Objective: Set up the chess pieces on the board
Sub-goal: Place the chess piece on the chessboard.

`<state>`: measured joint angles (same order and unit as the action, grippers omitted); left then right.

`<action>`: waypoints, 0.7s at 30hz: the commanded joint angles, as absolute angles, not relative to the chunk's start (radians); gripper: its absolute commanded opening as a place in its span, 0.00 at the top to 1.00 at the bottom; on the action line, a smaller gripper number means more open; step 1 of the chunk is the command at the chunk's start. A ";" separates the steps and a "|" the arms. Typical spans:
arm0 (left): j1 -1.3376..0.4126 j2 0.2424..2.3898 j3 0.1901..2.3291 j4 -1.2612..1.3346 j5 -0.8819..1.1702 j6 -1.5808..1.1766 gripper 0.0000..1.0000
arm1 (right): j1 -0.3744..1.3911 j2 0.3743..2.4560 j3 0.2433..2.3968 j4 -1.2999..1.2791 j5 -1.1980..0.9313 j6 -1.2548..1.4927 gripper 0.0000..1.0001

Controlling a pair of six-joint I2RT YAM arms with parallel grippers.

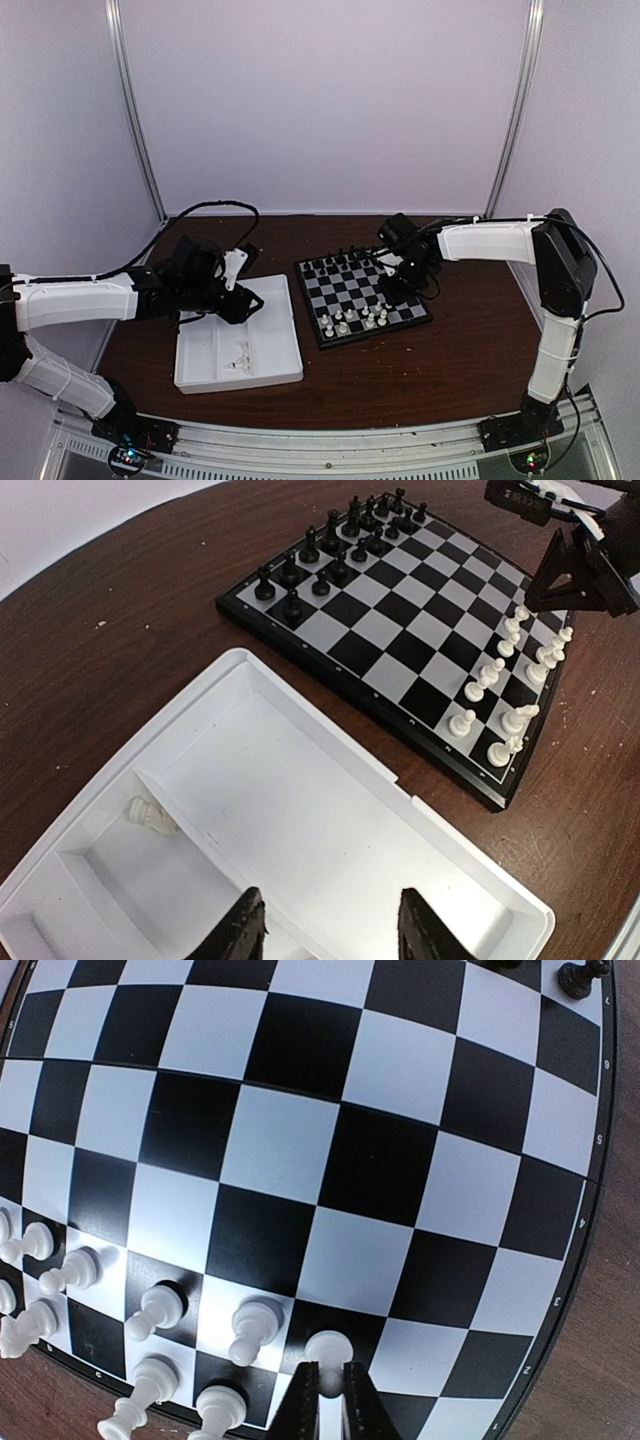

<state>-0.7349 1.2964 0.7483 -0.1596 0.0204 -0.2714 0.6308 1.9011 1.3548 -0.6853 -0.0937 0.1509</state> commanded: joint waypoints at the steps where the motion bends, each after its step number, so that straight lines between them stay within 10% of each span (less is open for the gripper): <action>1: -0.738 1.305 0.785 -0.152 0.030 -0.275 0.54 | 0.632 1.912 1.348 -0.685 -0.097 0.134 0.92; 6: -0.738 1.309 0.797 -0.159 0.031 -0.269 0.54 | 0.632 1.899 1.352 -0.692 -0.086 0.130 0.74; 21: -0.666 1.360 0.863 -0.355 -0.224 -0.417 0.60 | 0.631 1.636 1.324 -0.609 -0.036 0.115 0.68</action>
